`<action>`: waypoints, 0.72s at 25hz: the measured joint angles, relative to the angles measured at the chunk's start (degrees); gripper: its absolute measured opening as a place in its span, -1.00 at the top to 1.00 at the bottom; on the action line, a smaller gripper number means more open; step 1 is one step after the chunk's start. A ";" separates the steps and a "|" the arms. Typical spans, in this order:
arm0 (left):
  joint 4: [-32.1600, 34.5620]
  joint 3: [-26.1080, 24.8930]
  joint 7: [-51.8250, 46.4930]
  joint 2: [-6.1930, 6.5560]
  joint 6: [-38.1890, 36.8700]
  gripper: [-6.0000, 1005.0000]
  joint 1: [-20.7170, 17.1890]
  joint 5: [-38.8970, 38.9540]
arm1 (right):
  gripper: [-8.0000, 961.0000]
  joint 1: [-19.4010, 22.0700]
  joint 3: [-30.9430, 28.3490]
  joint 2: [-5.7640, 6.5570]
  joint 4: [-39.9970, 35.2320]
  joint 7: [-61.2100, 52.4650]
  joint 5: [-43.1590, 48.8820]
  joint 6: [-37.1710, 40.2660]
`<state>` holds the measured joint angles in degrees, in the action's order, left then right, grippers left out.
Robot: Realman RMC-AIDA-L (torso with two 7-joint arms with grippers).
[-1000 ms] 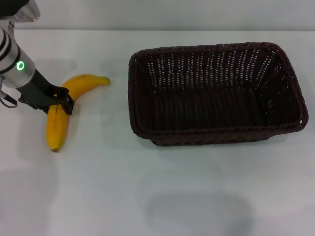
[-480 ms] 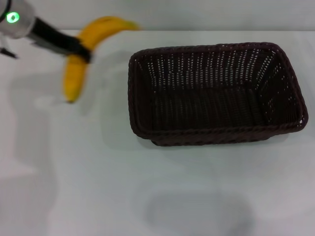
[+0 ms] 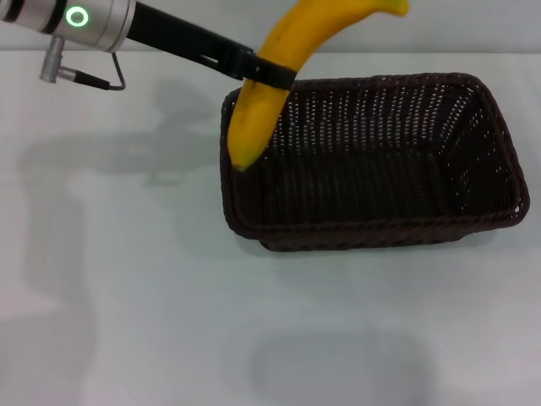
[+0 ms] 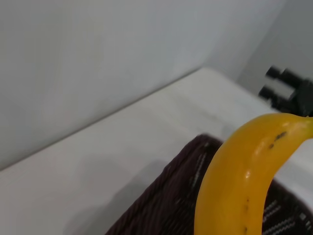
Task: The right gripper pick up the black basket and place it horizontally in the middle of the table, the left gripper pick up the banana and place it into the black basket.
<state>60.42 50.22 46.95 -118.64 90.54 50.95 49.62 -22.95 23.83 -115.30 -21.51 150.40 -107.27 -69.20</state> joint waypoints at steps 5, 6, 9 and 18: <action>-2.51 0.13 1.37 -0.17 -1.42 -0.01 -0.82 3.52 | -0.46 0.70 -0.04 -0.01 -0.01 -0.02 -0.05 -0.86; -2.85 0.15 1.78 -0.22 -1.73 -0.01 -0.94 3.74 | -0.46 0.79 -0.03 -0.01 0.00 -0.02 -0.05 -1.00; -3.49 0.54 5.01 -0.41 -3.47 -0.01 -2.06 4.58 | -0.46 1.23 -0.02 -0.01 0.00 -0.03 -0.05 -1.97; -3.81 5.77 24.39 -0.56 -16.06 -0.73 -13.77 20.28 | -0.46 2.90 -0.09 0.03 2.08 0.56 -2.39 -7.15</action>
<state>56.61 55.99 71.34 -119.19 74.48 37.18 69.90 -20.05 23.74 -115.28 -19.43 150.96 -109.66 -76.35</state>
